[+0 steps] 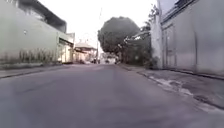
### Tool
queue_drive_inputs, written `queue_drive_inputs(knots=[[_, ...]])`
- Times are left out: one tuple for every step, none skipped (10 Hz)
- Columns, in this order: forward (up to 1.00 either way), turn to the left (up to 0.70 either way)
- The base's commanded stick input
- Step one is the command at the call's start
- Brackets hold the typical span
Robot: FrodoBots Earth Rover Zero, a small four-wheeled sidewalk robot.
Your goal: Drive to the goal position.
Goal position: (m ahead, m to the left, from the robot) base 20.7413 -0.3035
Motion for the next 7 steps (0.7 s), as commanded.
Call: queue_drive_inputs(knots=[[1.0,0.0],[1.0,0.0],[1.0,0.0],[1.0,0.0],[1.0,0.0],[1.0,0.0],[1.0,0.0]])
